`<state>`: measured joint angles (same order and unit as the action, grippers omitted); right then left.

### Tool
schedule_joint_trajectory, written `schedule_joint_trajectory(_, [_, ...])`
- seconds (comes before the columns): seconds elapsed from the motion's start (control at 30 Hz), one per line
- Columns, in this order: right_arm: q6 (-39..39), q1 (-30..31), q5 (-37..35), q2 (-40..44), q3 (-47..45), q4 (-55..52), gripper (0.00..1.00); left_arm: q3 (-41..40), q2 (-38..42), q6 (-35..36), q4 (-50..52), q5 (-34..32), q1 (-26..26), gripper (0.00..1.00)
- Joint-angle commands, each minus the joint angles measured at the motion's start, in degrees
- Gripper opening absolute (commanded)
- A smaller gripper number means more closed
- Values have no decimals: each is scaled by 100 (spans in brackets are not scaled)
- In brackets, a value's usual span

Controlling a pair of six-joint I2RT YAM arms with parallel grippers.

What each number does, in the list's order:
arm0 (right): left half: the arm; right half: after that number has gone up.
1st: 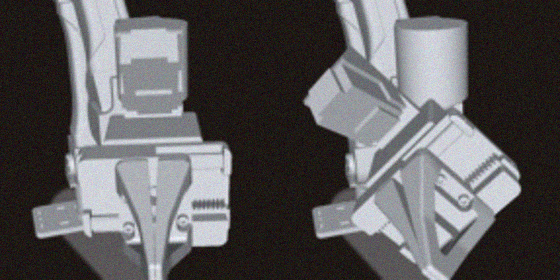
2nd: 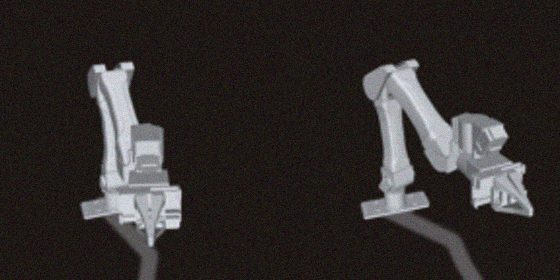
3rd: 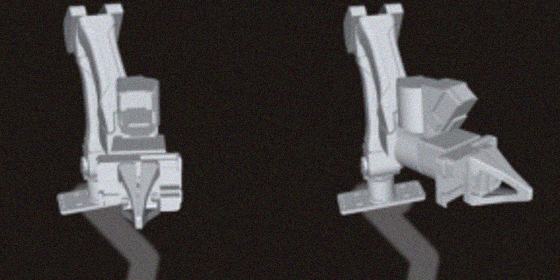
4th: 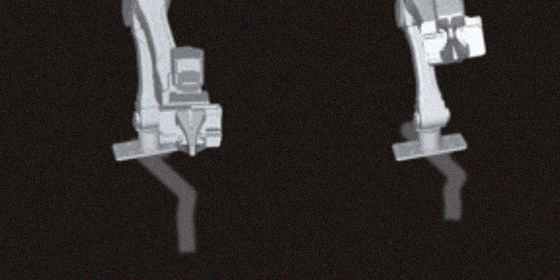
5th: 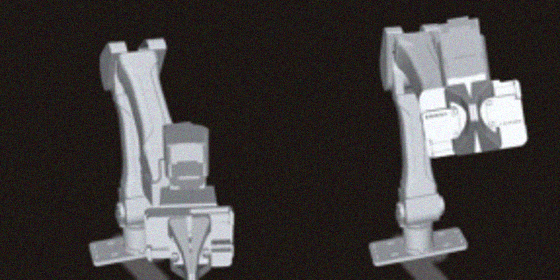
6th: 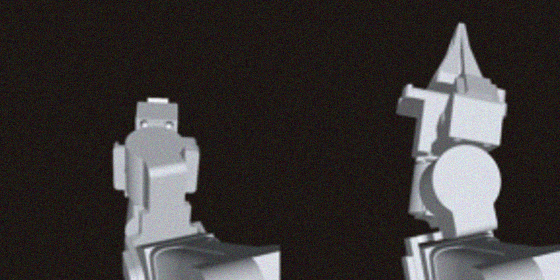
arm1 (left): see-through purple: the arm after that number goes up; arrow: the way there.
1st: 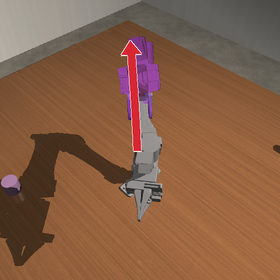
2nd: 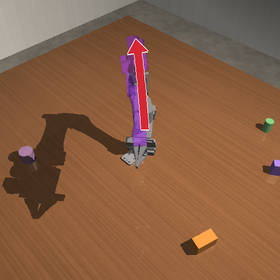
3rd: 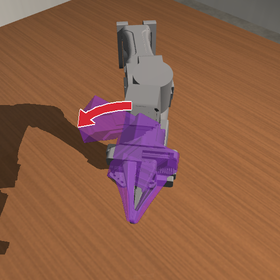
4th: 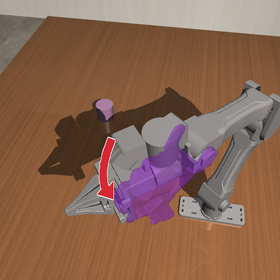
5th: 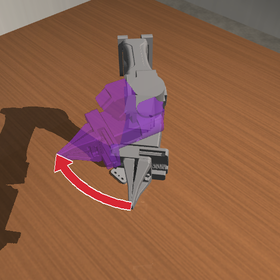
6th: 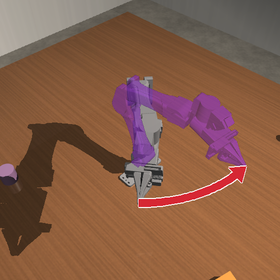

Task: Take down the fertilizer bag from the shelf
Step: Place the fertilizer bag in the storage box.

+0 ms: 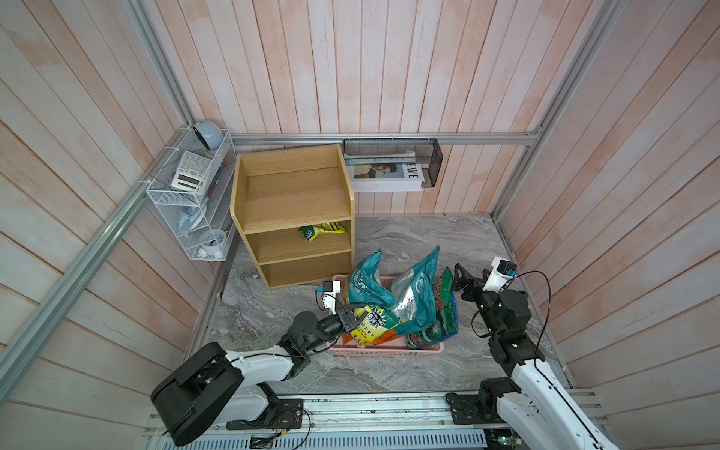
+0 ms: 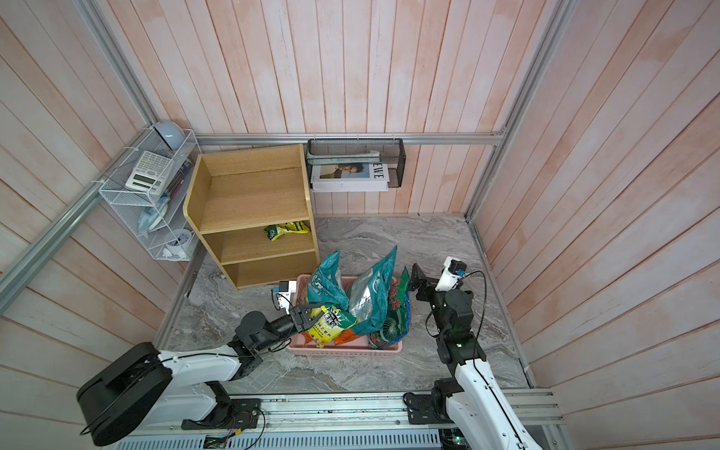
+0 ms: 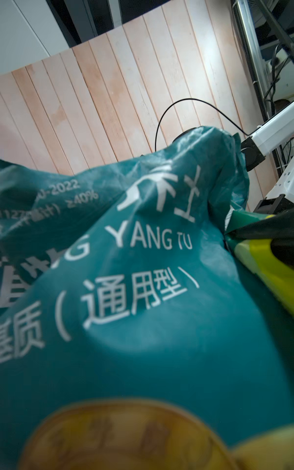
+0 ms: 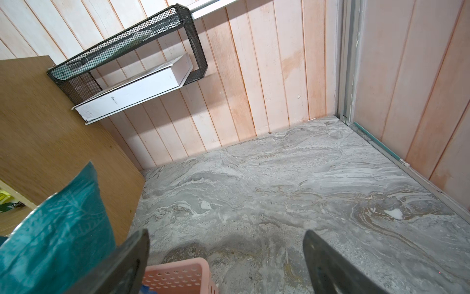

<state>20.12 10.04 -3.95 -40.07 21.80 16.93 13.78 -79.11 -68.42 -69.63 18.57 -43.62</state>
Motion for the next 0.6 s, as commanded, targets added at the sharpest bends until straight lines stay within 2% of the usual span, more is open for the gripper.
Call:
schedule_joint_trajectory(0.0, [18,15,81,-42,145,126,98,-74,-171,-165,-1062,-520,-206,0])
schedule_joint_trajectory(0.2, [28,13,102,-79,158,133,98,-709,708,-54,-757,-1400,-332,0])
schedule_joint_trajectory(0.33, [36,20,124,-62,149,135,98,-962,1774,131,824,-2160,-431,0])
schedule_joint_trajectory(0.43, [32,18,113,-53,147,117,98,-1057,2667,308,1802,-2683,-732,0])
schedule_joint_trajectory(0.57, [27,16,96,-53,149,118,98,-1176,3405,374,2498,-2867,-835,0])
